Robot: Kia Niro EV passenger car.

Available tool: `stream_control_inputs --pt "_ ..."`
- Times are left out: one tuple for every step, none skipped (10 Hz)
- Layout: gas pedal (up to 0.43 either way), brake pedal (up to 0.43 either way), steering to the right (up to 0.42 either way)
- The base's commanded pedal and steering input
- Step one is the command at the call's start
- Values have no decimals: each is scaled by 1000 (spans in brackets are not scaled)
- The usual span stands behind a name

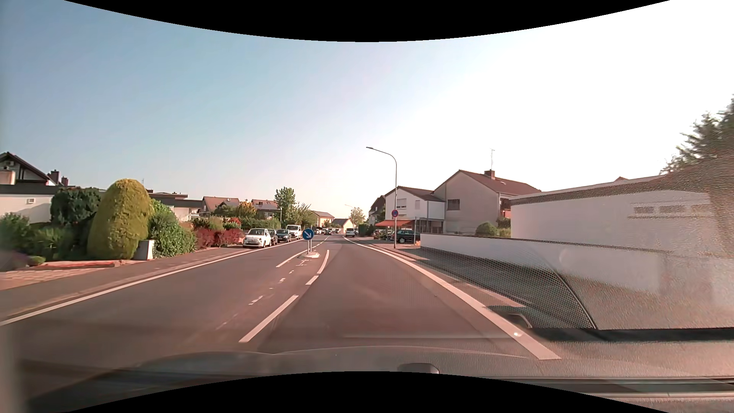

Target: Follow the waypoints while adhering to traffic rules and regulations

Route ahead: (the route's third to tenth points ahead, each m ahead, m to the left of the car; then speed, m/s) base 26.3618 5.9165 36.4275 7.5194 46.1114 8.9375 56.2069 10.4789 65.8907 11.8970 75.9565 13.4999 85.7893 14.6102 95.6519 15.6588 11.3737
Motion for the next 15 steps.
stream_control_inputs --pt "39 0 -48" --pt "39 0 -47" --pt "39 0 -47" --pt "39 0 -46" --pt "39 0 -46" --pt "39 0 -46" --pt "39 0 -46" --pt "39 0 -45" --pt "39 0 -45" --pt "39 0 -44" --pt "39 0 -43" --pt "39 0 -41" --pt "39 0 -38" --pt "39 0 -35" --pt "39 0 -31"
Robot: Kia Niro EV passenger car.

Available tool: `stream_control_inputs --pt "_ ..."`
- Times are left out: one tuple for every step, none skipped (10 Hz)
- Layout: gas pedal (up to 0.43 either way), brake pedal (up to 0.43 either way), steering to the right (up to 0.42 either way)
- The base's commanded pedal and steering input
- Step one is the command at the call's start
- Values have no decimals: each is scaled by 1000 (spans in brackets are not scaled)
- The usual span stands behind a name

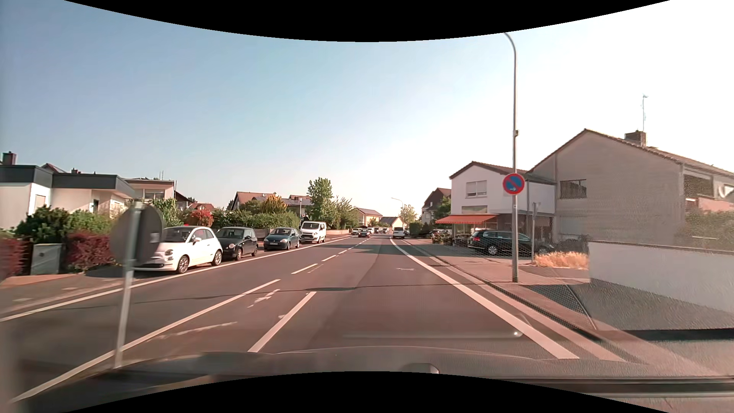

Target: Follow the waypoints while adhering to traffic rules and regulations

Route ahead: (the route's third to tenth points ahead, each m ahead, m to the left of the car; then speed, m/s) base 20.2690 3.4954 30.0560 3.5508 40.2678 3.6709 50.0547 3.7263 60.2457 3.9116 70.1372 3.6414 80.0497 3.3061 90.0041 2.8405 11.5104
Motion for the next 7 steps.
stream_control_inputs --pt "39 0 -27" --pt "39 0 -24" --pt "47 0 -20" --pt "47 0 -17" --pt "47 0 -14" --pt "47 0 -11" --pt "47 0 -10"
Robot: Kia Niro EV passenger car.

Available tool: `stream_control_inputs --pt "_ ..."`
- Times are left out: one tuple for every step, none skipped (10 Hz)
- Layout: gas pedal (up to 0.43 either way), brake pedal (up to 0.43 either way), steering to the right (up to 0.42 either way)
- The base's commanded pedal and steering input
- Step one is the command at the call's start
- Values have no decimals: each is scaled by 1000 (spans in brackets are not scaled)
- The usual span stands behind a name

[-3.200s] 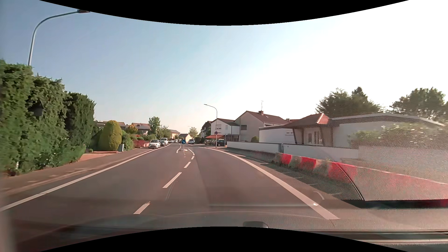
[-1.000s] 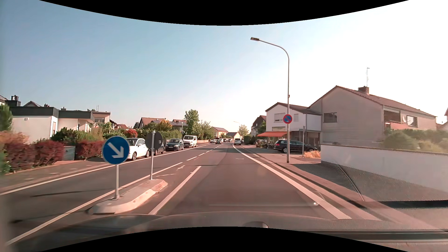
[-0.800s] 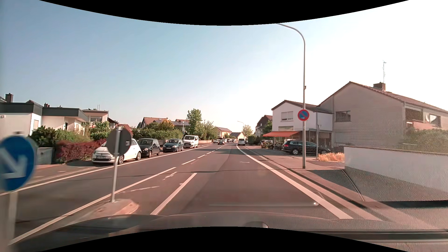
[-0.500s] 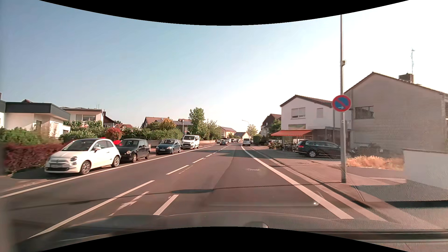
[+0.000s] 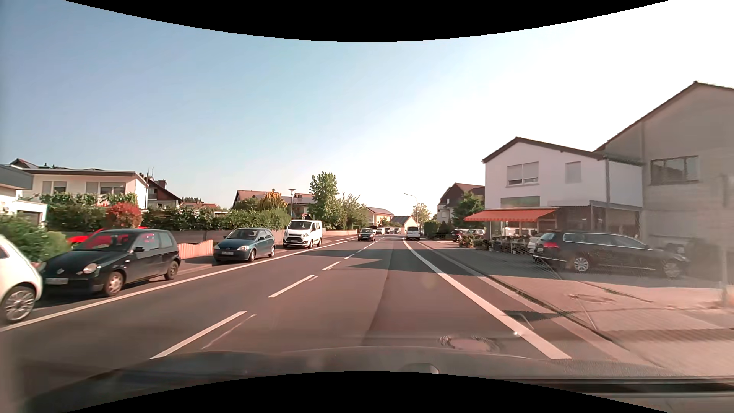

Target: Follow the waypoints while adhering to traffic rules and regulations

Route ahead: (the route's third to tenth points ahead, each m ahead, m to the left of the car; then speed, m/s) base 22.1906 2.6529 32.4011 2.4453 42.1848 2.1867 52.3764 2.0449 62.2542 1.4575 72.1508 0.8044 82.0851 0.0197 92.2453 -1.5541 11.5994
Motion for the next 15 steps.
stream_control_inputs --pt "47 0 -10" --pt "47 0 -9" --pt "47 0 -8" --pt "47 0 -6" --pt "47 0 -5" --pt "47 0 -5" --pt "47 0 -4" --pt "47 0 -4" --pt "47 0 -5" --pt "47 0 -4" --pt "47 0 -5" --pt "39 0 -4" --pt "28 0 -4" --pt "28 0 -4" --pt "20 0 -4"
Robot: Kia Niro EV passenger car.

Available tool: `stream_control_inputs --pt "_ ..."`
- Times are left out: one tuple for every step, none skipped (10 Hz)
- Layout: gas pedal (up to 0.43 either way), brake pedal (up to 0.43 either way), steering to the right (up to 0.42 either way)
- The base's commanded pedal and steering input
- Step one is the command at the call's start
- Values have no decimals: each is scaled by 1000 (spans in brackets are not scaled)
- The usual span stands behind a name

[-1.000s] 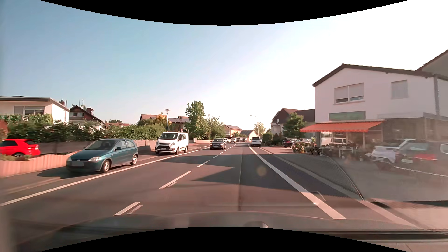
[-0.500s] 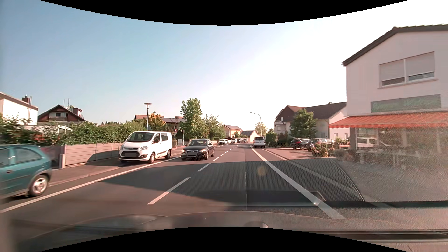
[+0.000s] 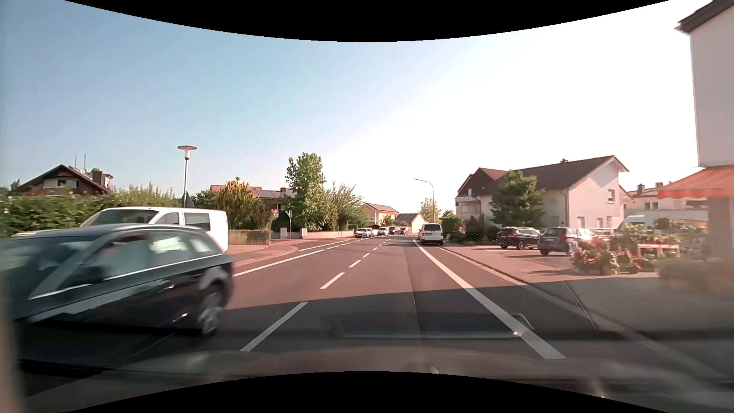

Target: Follow the waypoints while adhering to traffic rules and regulations

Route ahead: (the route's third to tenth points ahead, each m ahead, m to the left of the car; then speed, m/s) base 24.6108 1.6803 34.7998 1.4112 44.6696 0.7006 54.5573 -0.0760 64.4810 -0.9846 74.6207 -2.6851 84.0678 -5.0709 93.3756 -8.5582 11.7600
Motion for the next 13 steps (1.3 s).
stream_control_inputs --pt "8 0 -4" --pt "0 0 -3" --pt "0 0 -2" --pt "0 0 0" --pt "0 0 0" --pt "0 0 2" --pt "0 0 3" --pt "0 0 5" --pt "0 0 6" --pt "0 0 6" --pt "0 0 6" --pt "0 0 6" --pt "0 0 6"
